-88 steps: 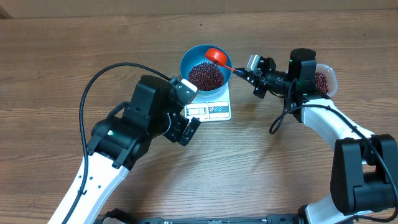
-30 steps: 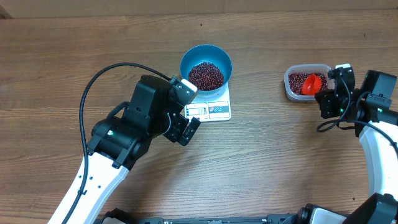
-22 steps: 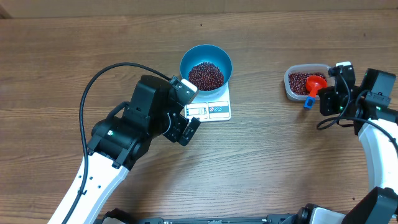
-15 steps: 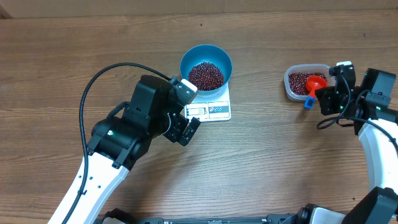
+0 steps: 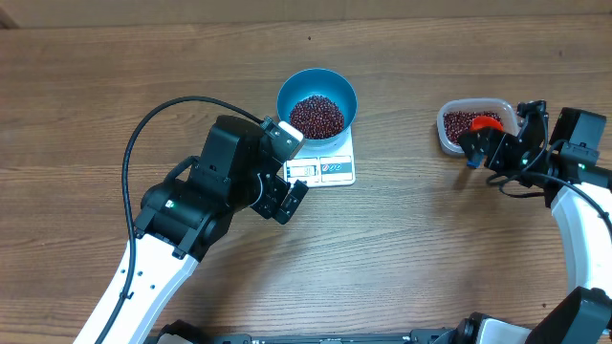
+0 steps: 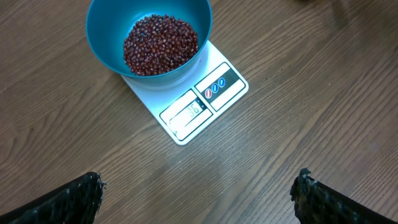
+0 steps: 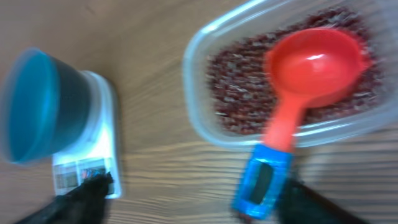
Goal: Scoop item into bowl and weigh 150g on scale
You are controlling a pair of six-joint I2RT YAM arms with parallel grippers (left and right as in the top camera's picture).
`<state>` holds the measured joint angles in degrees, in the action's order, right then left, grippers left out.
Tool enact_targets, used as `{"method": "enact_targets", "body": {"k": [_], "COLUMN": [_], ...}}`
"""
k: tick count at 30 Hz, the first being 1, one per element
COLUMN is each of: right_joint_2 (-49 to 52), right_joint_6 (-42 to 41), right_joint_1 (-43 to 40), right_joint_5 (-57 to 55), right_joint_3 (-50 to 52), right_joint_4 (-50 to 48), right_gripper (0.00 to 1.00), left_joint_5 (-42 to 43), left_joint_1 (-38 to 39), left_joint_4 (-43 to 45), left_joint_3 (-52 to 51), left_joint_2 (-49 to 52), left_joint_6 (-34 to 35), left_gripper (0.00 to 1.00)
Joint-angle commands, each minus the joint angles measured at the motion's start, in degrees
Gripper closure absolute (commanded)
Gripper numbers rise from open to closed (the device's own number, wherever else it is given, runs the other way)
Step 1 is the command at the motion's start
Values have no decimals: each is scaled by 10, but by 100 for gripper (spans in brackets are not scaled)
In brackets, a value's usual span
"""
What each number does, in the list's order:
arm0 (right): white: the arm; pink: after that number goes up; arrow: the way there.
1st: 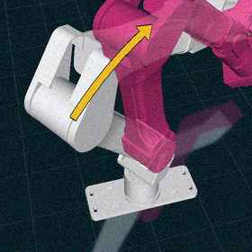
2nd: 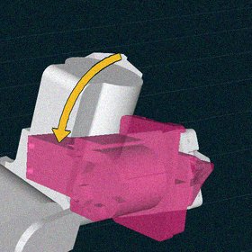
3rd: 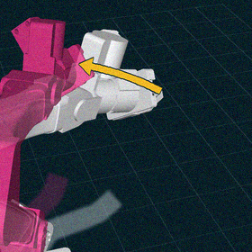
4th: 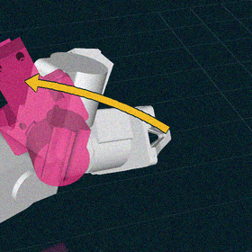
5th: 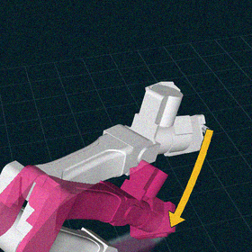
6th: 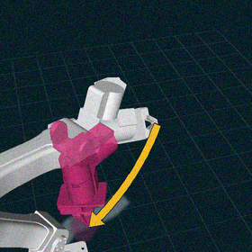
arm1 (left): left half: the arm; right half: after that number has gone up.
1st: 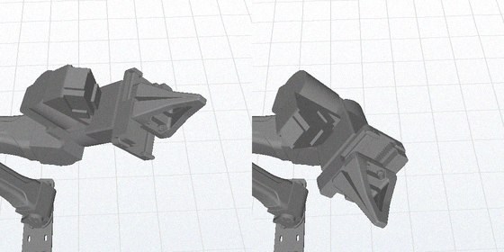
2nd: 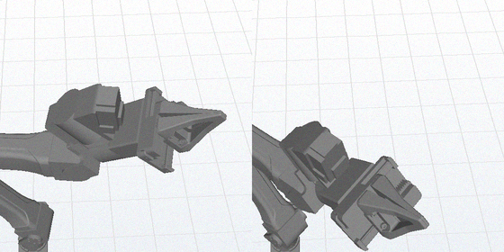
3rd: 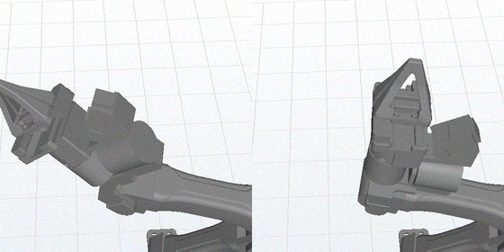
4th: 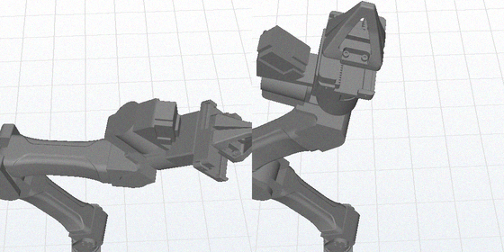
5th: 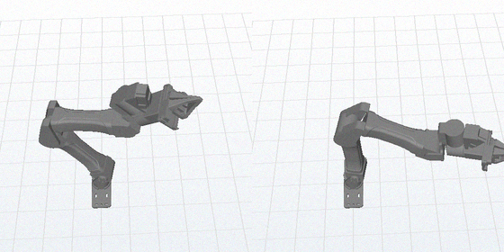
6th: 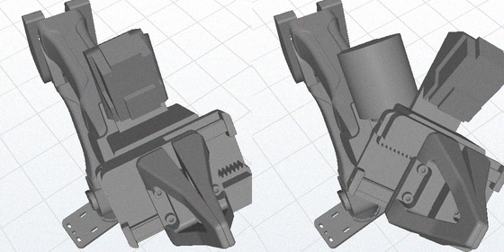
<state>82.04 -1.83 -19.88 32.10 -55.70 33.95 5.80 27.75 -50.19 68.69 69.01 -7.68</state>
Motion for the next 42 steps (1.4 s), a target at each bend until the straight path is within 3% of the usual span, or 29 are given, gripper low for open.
{"method": "enact_targets", "body": {"k": [1,6,14,22,26,30,34,42], "right_joint_2": [3,3,-18,-105,-137,-148,-148,-148], "right_joint_6": [-61,-105,-243,-306,-364,-439,-519,-539], "right_joint_1": [0,-1,-1,-1,-1,-1,-1,0], "right_joint_5": [99,104,-20,-122,-125,-43,-35,-66], "right_joint_3": [2,2,2,24,118,236,323,385], "right_joint_4": [-14,-3,5,8,-61,-243,-391,-504], "right_gripper": [0,0,0,0,0,0,0,0], "left_joint_5": [0,0,0,0,0,0,0,0], "left_joint_1": [-2,-2,-2,-2,-2,-2,-2,-2], "left_joint_4": [0,0,0,0,0,0,0,0], "left_joint_3": [-1,-1,-1,-1,-1,-1,-1,-1], "left_joint_2": [0,0,0,0,0,0,0,0], "left_joint_6": [-11,-11,-11,-11,-11,-11,-11,-11], "left_gripper": [0,1,0,0,0,0,0,0]}}
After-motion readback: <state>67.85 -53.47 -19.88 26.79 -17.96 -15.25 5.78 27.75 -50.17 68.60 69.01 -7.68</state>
